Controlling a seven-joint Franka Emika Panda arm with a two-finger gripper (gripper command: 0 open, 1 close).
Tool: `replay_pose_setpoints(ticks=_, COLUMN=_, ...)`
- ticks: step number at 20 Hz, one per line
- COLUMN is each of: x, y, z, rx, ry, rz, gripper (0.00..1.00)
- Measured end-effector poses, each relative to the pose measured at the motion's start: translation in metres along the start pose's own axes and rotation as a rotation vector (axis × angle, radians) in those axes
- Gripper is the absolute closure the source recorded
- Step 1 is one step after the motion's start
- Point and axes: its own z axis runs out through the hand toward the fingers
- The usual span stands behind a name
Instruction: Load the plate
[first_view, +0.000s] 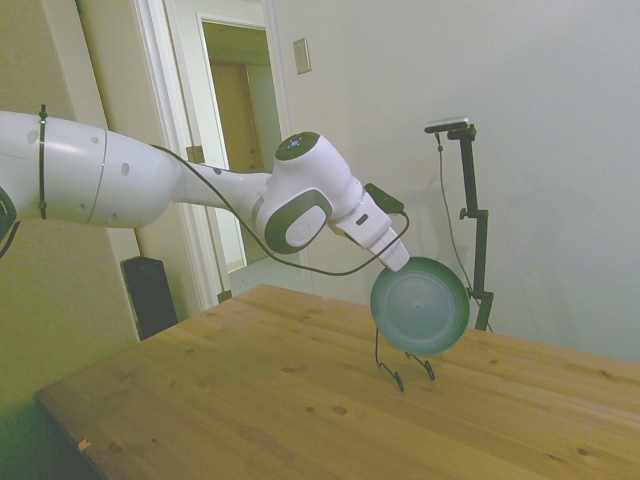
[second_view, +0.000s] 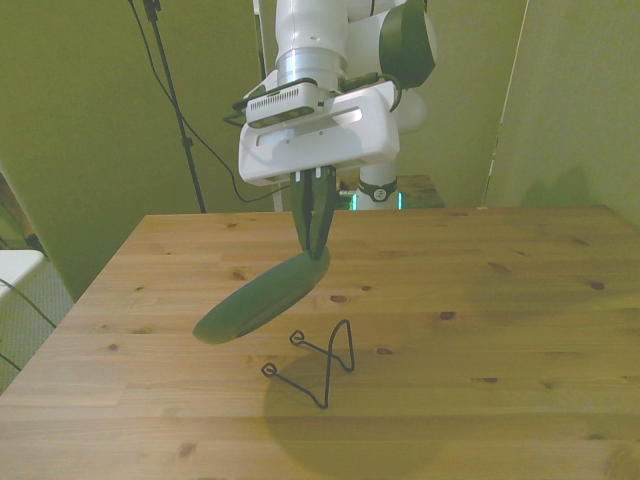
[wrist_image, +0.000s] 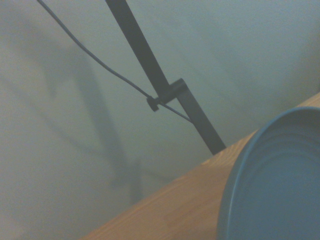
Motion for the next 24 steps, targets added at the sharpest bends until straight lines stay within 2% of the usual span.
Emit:
replay_pose_setpoints(ticks=7, x=-0.005, y=0.007, z=-0.012, rx=0.096, ry=-0.023, rz=0.086, gripper=1.0)
replay_pose_setpoints(ticks=15, x=-0.003, y=0.019, z=-0.019, rx=0.103, ry=-0.036, rz=0.097, gripper=1.0)
replay_pose_setpoints(ticks=24, x=0.008, y=0.039, z=-0.023, rx=0.237, ry=-0.042, rz=0.253, gripper=1.0)
